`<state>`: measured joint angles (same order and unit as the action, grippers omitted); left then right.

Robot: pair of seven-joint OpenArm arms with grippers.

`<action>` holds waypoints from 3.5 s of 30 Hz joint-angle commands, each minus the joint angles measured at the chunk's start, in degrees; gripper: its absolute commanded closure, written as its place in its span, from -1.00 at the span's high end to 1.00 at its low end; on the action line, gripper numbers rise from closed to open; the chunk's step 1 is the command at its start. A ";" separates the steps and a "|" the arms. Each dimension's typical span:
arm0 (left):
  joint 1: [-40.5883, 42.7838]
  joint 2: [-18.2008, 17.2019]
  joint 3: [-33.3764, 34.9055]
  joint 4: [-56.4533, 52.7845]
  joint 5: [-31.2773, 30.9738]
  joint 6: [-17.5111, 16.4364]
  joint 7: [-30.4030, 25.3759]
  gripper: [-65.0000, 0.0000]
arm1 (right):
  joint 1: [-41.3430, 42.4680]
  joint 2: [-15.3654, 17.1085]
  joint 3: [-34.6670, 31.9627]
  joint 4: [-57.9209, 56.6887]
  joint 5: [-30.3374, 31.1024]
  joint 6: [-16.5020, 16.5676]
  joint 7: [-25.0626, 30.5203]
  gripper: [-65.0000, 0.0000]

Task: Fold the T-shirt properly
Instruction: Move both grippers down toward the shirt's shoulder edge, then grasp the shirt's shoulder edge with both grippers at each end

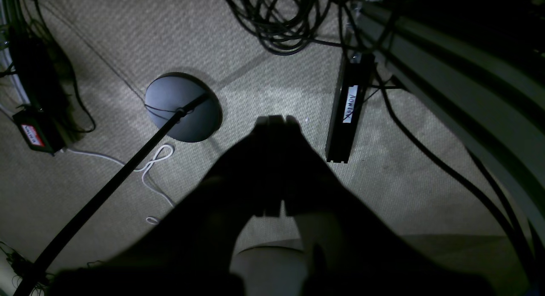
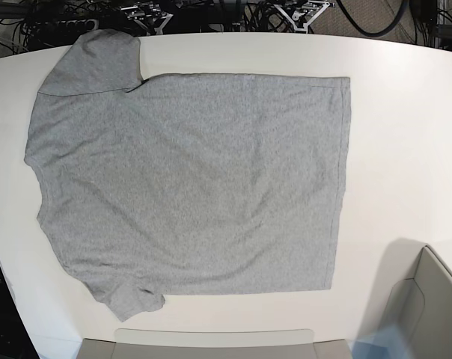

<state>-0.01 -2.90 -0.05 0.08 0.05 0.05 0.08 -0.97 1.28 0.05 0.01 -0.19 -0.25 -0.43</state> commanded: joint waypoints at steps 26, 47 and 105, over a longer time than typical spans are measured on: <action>17.29 -0.22 -0.34 -0.03 -0.01 0.34 -52.08 -0.99 | -18.06 6.06 0.52 -0.01 11.04 0.30 38.01 -0.99; 32.41 -0.31 -0.34 16.76 -0.01 0.52 -76.87 -0.99 | -37.93 7.12 -0.10 21.84 12.27 0.38 66.49 -0.99; 46.65 2.50 -3.59 67.75 0.34 0.52 -67.11 -0.73 | -56.74 33.84 -1.42 86.10 59.48 0.30 39.33 -0.30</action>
<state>45.71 -0.32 -3.46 67.13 0.47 0.40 -66.00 -56.95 35.09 -1.61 85.65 59.20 -0.21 38.13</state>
